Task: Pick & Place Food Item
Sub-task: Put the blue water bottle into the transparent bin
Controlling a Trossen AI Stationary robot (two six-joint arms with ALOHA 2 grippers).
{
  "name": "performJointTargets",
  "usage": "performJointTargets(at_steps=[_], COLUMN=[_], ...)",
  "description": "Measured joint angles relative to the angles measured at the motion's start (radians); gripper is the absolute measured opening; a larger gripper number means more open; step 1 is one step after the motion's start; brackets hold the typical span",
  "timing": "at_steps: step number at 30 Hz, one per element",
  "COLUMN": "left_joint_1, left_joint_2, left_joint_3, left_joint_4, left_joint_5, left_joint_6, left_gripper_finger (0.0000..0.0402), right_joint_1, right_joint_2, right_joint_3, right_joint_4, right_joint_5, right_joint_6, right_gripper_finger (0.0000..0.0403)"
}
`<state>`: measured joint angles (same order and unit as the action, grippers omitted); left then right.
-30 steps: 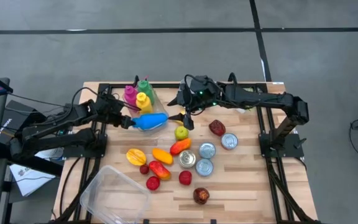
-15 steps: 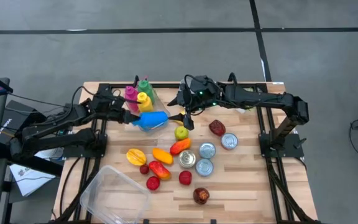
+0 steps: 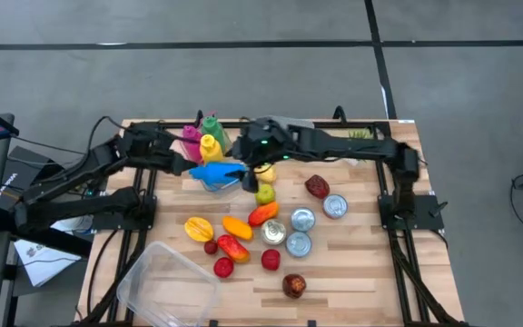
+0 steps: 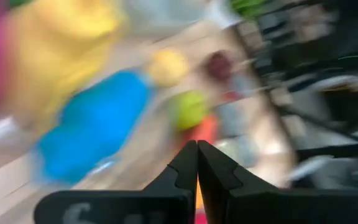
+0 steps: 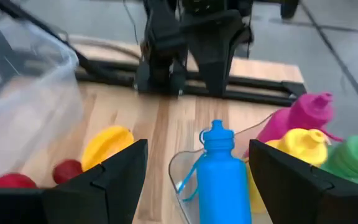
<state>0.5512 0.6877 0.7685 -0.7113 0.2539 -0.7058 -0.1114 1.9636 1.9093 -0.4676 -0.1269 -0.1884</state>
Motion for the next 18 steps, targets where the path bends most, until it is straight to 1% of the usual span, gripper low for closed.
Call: performJointTargets(at_steps=[3, 5, 8, 10, 16, 18], left_joint_1=[0.000, 0.000, 0.000, 0.000, 0.000, 0.000], left_joint_2=[-0.015, -0.037, -0.070, -0.092, -0.148, -0.150], left_joint_3=[0.021, 0.030, 0.036, 0.038, 0.038, 0.038], left_joint_4=[-0.138, -0.186, -0.265, -0.303, -0.393, -0.435], left_joint_5=[-0.071, -0.095, -0.152, -0.177, -0.212, -0.254], left_joint_6=[0.014, 0.006, -0.031, -0.037, -0.039, -0.039], left_gripper_finger=[0.0000, 0.0000, 0.0000, 0.0000, 0.0000, 0.0000], right_joint_1=[0.006, 0.005, -0.003, -0.010, -0.025, -0.028], right_joint_2=[0.118, 0.195, 0.321, 0.341, 0.400, 0.419], right_joint_3=[0.173, 0.291, 0.449, 0.410, 0.399, 0.398], right_joint_4=[-0.087, -0.154, -0.205, -0.111, -0.082, -0.072], right_joint_5=[-0.001, -0.002, 0.002, 0.002, 0.007, 0.022], right_joint_6=[-0.032, -0.045, -0.048, -0.045, 0.010, 0.012], right_gripper_finger=[0.0270, 0.0270, 0.0270, 0.0270, 0.0270, 0.0270])
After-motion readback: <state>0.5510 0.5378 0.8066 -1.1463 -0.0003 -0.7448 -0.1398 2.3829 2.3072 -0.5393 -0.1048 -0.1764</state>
